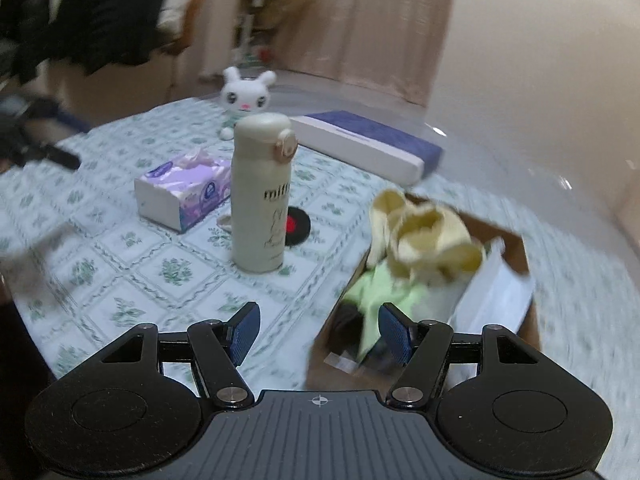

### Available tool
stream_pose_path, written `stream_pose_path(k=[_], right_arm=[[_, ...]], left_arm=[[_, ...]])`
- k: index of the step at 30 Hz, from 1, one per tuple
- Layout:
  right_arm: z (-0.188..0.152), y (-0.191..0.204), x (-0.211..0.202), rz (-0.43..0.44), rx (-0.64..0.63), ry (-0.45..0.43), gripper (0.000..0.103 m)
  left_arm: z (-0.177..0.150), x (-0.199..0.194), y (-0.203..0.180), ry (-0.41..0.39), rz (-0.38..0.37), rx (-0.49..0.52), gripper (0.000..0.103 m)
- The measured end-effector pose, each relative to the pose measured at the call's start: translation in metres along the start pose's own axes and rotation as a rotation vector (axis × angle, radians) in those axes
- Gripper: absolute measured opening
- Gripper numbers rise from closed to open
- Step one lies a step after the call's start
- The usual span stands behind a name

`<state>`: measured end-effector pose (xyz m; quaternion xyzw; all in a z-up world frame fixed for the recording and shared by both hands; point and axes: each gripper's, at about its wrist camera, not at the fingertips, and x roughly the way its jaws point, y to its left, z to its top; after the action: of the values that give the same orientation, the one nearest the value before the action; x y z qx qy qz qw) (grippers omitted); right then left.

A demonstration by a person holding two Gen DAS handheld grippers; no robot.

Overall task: Organize soft objects
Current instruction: 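Move both tools back toward the white paper towel and black-red pad, then lower the left tool to the white paper towel while the right tool approaches the black-red pad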

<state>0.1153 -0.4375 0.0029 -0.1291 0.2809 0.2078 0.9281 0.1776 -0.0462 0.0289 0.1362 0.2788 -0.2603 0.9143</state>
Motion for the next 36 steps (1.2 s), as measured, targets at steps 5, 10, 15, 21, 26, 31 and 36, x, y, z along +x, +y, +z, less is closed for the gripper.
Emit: stream_pose_path(k=[5,10,15,21,26,31,36], right_arm=[[0.024,-0.032,0.022,0.047,-0.128,0.017,0.066],[0.038,-0.054,0.044,0.089,-0.225,0.046,0.066],[0.047,-0.066,0.061,0.131,-0.282,0.079,0.066],[0.055,-0.073,0.073,0.148,-0.321,0.087,0.066],[0.062,-0.074,0.083,0.168,-0.373,0.102,0.066],[0.073,-0.077,0.096,0.206,-0.466,0.079,0.066],[0.091,-0.081,0.116,0.235,-0.496,0.082,0.066]], left_arm=[[0.026,0.023,0.018,-0.004,-0.050,0.114,0.094],[0.041,0.040,0.034,-0.031,-0.146,0.157,0.094],[0.053,0.056,0.038,-0.030,-0.164,0.252,0.094],[0.065,0.070,0.039,-0.013,-0.174,0.309,0.094],[0.073,0.078,0.036,-0.004,-0.187,0.386,0.094],[0.090,0.090,0.033,-0.002,-0.270,0.572,0.094],[0.106,0.109,0.032,0.027,-0.302,0.674,0.094]])
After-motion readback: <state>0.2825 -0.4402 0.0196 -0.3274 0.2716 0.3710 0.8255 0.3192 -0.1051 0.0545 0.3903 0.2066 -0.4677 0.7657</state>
